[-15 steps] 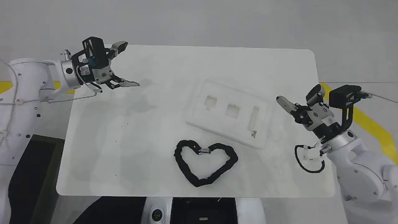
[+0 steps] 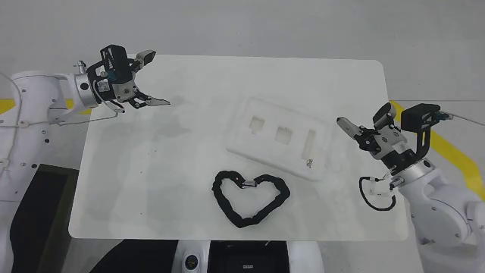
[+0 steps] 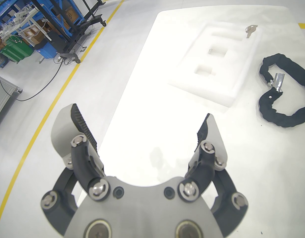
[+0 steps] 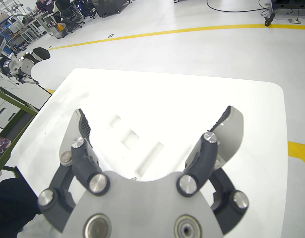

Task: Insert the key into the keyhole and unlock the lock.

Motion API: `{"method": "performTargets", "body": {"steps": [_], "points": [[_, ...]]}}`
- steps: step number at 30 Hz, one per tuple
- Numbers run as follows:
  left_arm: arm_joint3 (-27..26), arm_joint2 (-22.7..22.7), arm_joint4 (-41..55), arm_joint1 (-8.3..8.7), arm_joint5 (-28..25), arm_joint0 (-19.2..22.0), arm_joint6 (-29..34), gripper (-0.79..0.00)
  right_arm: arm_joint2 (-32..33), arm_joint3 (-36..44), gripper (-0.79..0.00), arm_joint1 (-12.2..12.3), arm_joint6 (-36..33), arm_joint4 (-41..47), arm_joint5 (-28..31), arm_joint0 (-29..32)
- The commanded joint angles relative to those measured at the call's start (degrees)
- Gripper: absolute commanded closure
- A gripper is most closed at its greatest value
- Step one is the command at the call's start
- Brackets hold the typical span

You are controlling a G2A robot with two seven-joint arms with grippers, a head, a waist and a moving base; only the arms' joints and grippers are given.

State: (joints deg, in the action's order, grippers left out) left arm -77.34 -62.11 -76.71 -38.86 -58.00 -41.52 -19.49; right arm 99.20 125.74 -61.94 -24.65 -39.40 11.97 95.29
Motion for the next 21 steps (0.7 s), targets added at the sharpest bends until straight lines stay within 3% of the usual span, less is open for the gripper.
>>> {"method": "performTargets", "body": {"steps": [1, 3, 9, 17, 21], "points": [[0.0, 0.0, 0.0, 0.0, 0.0, 0.0, 0.0, -0.785, -0.1, -0.3, -0.785, 0.0, -0.2, -0.2, -0.2, 0.1], [0.0, 0.0, 0.0, 0.0, 0.0, 0.0, 0.0, -0.785, -0.8, -0.5, -0.785, 0.0, -2.4, -0.2, -0.6, -0.1], [0.0, 0.0, 0.0, 0.0, 0.0, 0.0, 0.0, -0.785, -2.9, -0.7, -0.785, 0.7, -22.5, 6.9, -4.9, -3.7], [0.0, 0.0, 0.0, 0.0, 0.0, 0.0, 0.0, -0.785, -6.3, 1.2, -0.785, 1.0, -35.6, 11.3, -16.6, -6.0], [0.0, 0.0, 0.0, 0.0, 0.0, 0.0, 0.0, -0.785, -9.2, 1.5, -0.785, 1.1, -38.8, 10.5, -20.7, -7.2]]}}
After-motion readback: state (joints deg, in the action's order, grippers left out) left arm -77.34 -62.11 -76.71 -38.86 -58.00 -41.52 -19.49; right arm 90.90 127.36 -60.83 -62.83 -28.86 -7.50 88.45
